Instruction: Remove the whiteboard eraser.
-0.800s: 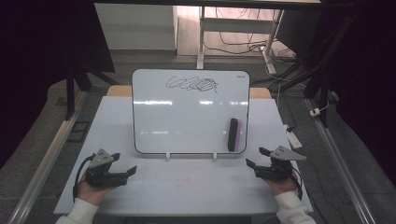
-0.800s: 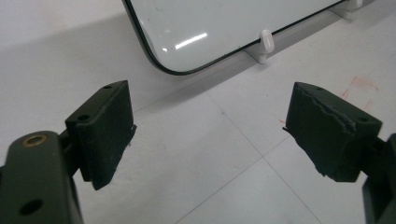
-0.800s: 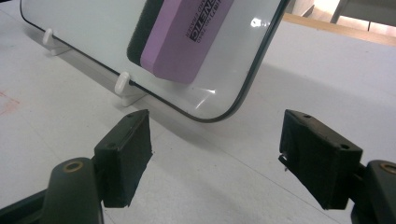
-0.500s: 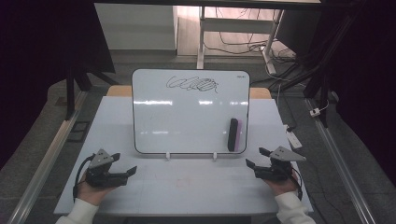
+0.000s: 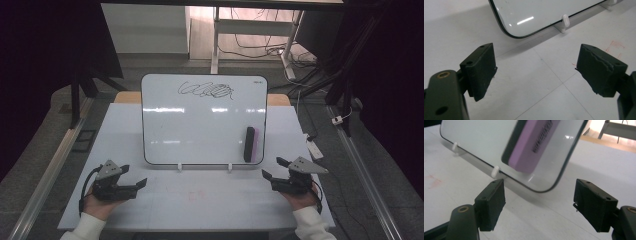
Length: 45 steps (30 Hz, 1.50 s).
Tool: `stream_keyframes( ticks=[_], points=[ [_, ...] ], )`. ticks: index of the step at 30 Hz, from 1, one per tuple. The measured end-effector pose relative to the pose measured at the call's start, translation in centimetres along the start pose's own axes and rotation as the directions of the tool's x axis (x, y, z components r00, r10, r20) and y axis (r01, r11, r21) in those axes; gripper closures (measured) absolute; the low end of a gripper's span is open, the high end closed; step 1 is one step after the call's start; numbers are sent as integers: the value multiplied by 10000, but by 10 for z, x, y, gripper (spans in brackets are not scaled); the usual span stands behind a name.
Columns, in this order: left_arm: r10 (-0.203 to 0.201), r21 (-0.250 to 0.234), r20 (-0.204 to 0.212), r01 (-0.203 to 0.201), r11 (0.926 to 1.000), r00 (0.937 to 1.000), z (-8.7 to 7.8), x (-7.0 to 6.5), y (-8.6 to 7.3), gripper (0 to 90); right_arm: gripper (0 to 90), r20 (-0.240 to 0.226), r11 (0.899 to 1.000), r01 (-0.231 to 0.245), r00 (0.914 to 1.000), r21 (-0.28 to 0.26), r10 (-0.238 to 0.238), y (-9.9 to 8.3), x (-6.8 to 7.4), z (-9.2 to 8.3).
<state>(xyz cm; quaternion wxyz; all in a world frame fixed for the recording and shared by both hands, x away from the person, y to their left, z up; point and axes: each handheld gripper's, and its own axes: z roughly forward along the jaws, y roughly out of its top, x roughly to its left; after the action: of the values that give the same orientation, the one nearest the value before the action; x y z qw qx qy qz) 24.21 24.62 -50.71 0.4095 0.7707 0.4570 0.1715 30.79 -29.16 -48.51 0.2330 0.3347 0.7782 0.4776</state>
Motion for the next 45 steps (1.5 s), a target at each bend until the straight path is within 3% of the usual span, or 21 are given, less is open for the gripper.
stream_keyframes(
  ticks=[8,18,28,29,33,45],
  points=[
    [-32,12,26,32,10000,10000,0,0,0,171,253,-166,9991,184,9997,-395,-191,20,17,-4],
    [-121,0,56,121,9999,9999,0,0,-1,171,258,65,9991,306,9995,-295,-304,37,28,5],
    [-124,60,72,123,9999,9999,1,1,-1,171,266,749,9998,171,9970,106,-178,49,38,21],
    [-131,52,71,131,9999,9999,1,1,-1,171,271,1033,9996,114,9946,271,-141,51,40,27],
    [-133,40,76,132,9999,9999,1,1,-1,171,283,1372,9988,-56,9905,483,-10,53,43,37],
    [-92,55,54,91,9999,9999,1,2,-2,173,362,1872,9959,-181,9823,883,13,51,47,52]
  ],
)
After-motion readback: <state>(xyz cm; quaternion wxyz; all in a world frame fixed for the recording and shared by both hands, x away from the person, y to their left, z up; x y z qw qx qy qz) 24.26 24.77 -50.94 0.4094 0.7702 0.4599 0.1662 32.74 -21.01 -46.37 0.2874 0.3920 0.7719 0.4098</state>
